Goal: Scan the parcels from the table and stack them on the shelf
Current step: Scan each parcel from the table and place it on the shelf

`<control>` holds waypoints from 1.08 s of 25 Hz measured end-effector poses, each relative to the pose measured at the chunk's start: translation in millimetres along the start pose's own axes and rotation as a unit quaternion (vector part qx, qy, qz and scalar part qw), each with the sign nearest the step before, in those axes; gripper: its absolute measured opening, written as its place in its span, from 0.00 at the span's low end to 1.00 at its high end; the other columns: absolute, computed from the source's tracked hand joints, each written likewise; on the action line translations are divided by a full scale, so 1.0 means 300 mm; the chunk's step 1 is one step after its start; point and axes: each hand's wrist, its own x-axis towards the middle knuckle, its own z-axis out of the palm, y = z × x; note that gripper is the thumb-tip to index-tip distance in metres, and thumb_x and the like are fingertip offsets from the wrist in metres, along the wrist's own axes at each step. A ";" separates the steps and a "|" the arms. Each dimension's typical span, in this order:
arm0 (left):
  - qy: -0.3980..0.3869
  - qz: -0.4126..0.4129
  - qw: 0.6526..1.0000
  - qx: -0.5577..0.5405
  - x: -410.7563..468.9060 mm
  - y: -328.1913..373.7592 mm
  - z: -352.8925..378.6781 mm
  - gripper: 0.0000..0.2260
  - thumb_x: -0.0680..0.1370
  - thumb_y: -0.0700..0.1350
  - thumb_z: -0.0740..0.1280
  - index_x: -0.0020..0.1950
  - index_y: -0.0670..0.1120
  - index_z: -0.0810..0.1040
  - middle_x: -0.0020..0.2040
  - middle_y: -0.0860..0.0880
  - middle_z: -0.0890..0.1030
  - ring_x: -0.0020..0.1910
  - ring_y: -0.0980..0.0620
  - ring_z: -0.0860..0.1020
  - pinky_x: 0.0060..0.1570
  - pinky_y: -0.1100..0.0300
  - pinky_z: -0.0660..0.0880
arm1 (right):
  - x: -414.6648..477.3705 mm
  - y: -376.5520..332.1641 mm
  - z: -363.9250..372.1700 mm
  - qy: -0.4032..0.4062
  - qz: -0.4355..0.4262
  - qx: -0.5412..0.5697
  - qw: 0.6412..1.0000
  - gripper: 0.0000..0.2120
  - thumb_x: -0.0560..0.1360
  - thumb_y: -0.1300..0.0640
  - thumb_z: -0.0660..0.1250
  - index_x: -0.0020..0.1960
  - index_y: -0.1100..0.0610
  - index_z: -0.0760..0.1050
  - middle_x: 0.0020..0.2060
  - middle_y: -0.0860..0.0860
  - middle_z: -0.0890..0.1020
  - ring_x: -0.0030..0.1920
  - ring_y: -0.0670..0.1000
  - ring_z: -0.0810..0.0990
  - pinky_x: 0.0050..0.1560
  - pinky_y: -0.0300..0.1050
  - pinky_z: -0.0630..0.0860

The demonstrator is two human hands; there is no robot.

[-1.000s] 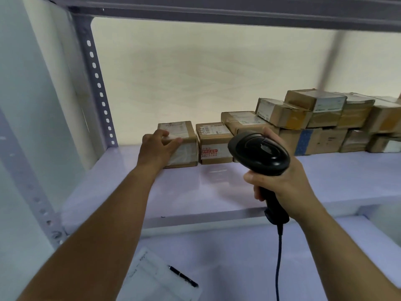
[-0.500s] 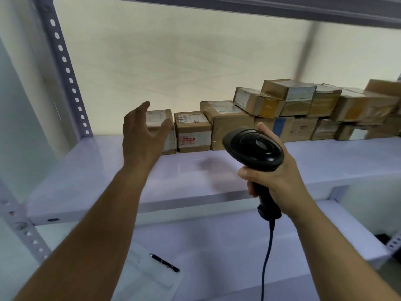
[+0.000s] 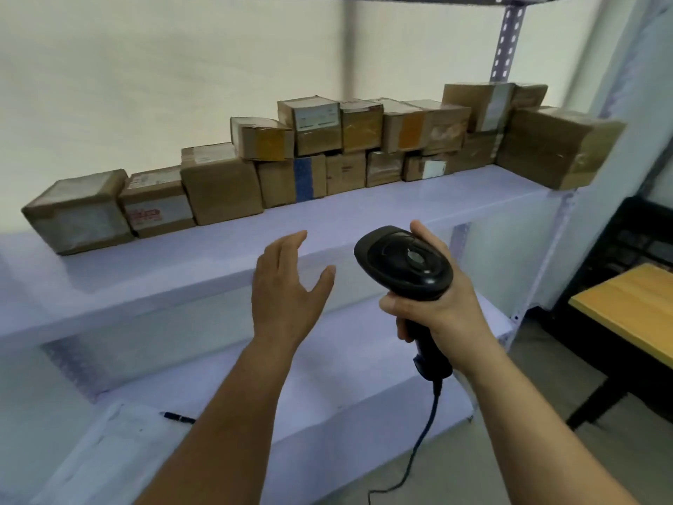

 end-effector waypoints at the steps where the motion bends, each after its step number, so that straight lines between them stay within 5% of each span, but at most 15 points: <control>1: -0.017 0.002 1.000 -0.003 -0.028 0.049 0.054 0.27 0.75 0.53 0.70 0.72 0.49 0.67 0.70 0.48 0.70 0.67 0.49 0.68 0.65 0.55 0.66 | -0.030 0.013 -0.068 0.011 0.004 -0.002 1.000 0.45 0.67 0.71 0.76 0.70 0.35 0.63 0.54 0.59 0.80 0.27 0.56 0.78 0.29 0.47 0.77; 6: -0.084 0.036 0.995 -0.028 -0.124 0.313 0.310 0.28 0.75 0.54 0.70 0.72 0.49 0.67 0.70 0.49 0.69 0.69 0.49 0.67 0.67 0.56 0.64 | -0.161 0.055 -0.387 0.071 0.021 -0.003 0.997 0.45 0.66 0.70 0.77 0.70 0.35 0.64 0.55 0.55 0.80 0.28 0.59 0.77 0.29 0.49 0.77; 15: -0.196 0.116 0.967 -0.113 -0.311 0.782 0.749 0.32 0.71 0.54 0.74 0.72 0.48 0.67 0.67 0.47 0.71 0.66 0.48 0.68 0.64 0.57 0.63 | -0.438 0.083 -0.927 0.223 0.026 -0.034 0.974 0.47 0.63 0.66 0.80 0.70 0.36 0.64 0.50 0.55 0.81 0.29 0.51 0.79 0.26 0.44 0.75; 19: -0.252 0.162 0.943 -0.142 -0.394 0.937 0.895 0.34 0.71 0.54 0.74 0.73 0.48 0.66 0.68 0.48 0.70 0.68 0.48 0.67 0.66 0.53 0.66 | -0.554 0.096 -1.095 0.308 0.016 -0.056 0.950 0.46 0.57 0.53 0.81 0.68 0.31 0.65 0.56 0.63 0.79 0.40 0.47 0.79 0.38 0.39 0.75; 24: -0.305 0.215 0.911 -0.179 -0.463 1.110 1.070 0.34 0.72 0.56 0.73 0.74 0.48 0.64 0.65 0.47 0.70 0.66 0.48 0.67 0.65 0.52 0.67 | -0.647 0.099 -1.255 0.365 0.047 -0.078 0.927 0.50 0.60 0.60 0.79 0.75 0.40 0.59 0.57 0.62 0.79 0.31 0.48 0.80 0.28 0.42 0.76; 27: -0.336 0.246 0.887 -0.200 -0.497 1.225 1.197 0.34 0.73 0.56 0.71 0.75 0.49 0.62 0.67 0.48 0.68 0.66 0.50 0.65 0.64 0.53 0.66 | -0.678 0.116 -1.376 0.411 0.052 -0.112 0.903 0.50 0.60 0.59 0.80 0.76 0.42 0.59 0.54 0.60 0.80 0.32 0.48 0.80 0.31 0.41 0.77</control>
